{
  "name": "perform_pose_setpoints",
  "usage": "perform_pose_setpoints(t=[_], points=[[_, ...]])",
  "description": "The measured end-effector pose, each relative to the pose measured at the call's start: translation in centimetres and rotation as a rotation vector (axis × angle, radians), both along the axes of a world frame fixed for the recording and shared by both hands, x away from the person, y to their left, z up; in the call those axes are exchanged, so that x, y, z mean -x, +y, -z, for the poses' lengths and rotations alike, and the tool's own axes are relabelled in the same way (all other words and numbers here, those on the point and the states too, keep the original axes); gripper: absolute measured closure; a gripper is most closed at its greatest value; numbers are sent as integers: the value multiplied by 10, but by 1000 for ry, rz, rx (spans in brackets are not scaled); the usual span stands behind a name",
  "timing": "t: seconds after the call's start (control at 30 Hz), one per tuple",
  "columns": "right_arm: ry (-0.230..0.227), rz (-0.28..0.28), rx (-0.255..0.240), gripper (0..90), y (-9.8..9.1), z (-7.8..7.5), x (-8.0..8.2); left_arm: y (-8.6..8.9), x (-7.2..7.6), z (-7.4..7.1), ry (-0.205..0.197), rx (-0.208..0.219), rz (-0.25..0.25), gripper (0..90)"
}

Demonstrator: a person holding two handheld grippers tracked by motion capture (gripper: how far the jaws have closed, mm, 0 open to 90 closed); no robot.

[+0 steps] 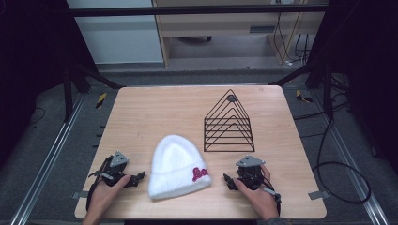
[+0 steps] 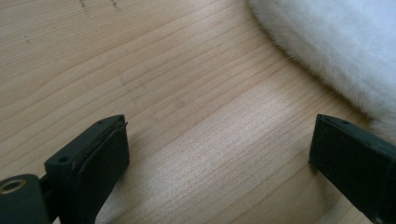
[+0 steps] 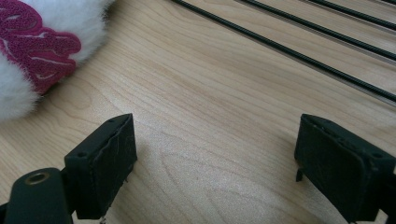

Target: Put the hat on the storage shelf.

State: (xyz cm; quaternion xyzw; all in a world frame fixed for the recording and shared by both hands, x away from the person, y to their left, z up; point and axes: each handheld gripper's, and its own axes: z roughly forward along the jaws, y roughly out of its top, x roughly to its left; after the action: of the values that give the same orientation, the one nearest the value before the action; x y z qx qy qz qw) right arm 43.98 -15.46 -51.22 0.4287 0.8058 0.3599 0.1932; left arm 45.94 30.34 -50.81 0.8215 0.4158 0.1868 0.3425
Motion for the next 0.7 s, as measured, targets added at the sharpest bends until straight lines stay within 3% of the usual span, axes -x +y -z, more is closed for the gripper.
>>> perform_pose_setpoints(t=[0.4, 0.5, 0.6, 0.7], points=[[0, 1, 0, 129, 0, 0, 0, 0, 1, 0, 3, 0, 5, 35], [0, 1, 0, 129, 0, 0, 0, 2, 0, -2, 24, 0, 24, 37], [0, 1, -1, 129, 0, 0, 0, 3, -5, -10, 60, 29, 32, 59], [1, 4, 0, 129, 0, 0, 0, 1, -9, -27, 45, 43, 51, 69]])
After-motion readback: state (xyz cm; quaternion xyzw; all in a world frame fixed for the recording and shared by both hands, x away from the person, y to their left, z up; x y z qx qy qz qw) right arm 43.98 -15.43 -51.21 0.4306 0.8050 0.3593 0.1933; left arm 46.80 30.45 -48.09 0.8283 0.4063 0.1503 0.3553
